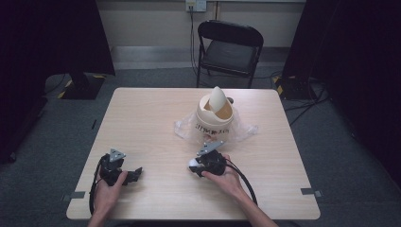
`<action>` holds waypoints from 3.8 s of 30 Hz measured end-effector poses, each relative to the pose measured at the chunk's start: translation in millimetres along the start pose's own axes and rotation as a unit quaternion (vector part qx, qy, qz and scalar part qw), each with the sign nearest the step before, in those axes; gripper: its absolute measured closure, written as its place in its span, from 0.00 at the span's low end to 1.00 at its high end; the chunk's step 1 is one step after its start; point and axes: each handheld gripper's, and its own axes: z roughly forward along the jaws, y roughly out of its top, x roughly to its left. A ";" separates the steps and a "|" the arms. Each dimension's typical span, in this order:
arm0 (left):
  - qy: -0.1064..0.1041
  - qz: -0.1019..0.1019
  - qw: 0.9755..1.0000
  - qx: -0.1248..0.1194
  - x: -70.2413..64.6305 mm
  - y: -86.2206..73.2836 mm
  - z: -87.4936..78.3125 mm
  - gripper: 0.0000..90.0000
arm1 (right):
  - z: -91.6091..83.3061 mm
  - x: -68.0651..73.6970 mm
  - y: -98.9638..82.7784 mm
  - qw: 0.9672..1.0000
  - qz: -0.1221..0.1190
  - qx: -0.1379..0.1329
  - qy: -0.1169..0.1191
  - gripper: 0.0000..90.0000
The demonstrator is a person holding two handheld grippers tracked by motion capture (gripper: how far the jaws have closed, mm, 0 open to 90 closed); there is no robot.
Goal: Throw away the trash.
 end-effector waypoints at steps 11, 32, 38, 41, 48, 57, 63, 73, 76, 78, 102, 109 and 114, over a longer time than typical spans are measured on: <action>0.000 0.005 1.000 0.001 0.6 -0.5 -1.0 0.00 | -20.8 -8.6 4.6 1.000 0.013 -0.022 -0.007 0.64; 0.000 0.005 1.000 0.001 0.7 -0.6 -1.0 0.00 | -60.2 -21.1 7.8 0.997 0.047 -0.065 -0.016 0.65; 0.000 0.005 1.000 0.001 0.7 -0.6 -1.0 0.00 | -68.8 -23.5 8.1 0.996 0.049 -0.071 -0.020 0.65; 0.000 0.005 1.000 0.001 0.6 -0.6 -1.0 0.00 | -73.9 -24.9 8.5 0.995 0.054 -0.075 -0.023 0.65; 0.000 0.005 1.000 0.001 0.6 -0.6 -1.0 0.00 | -83.2 -28.9 9.7 0.994 0.058 -0.084 -0.028 0.66; 0.000 0.005 1.000 0.001 0.6 -0.6 -1.0 0.00 | -95.8 -35.3 10.1 0.993 0.063 -0.092 -0.037 0.66; -0.001 0.005 1.000 0.001 0.7 -0.5 -1.0 0.00 | -108.0 -40.7 13.3 0.992 0.064 -0.101 -0.048 0.66; 0.000 0.006 1.000 0.001 0.7 -0.5 -1.0 0.00 | -117.7 -53.4 22.0 0.990 0.067 -0.104 -0.065 0.65; 0.000 0.006 1.000 0.001 0.7 -0.5 -1.0 0.00 | -120.5 -58.8 25.6 0.990 0.069 -0.105 -0.069 0.66; 0.000 0.005 1.000 0.001 0.6 -0.6 -1.0 0.00 | -123.3 -62.7 29.6 0.989 0.071 -0.106 -0.076 0.66; 0.000 0.005 1.000 0.001 0.6 -0.6 -1.0 0.00 | -124.7 -113.9 54.7 0.981 0.102 -0.117 -0.113 0.66; 0.000 0.006 1.000 0.001 0.7 -0.5 -1.0 0.00 | -117.7 -123.4 59.6 0.981 0.108 -0.109 -0.116 0.66; 0.000 0.006 1.000 0.001 0.7 -0.5 -1.1 0.00 | -111.9 -125.9 61.0 0.982 0.110 -0.102 -0.115 0.66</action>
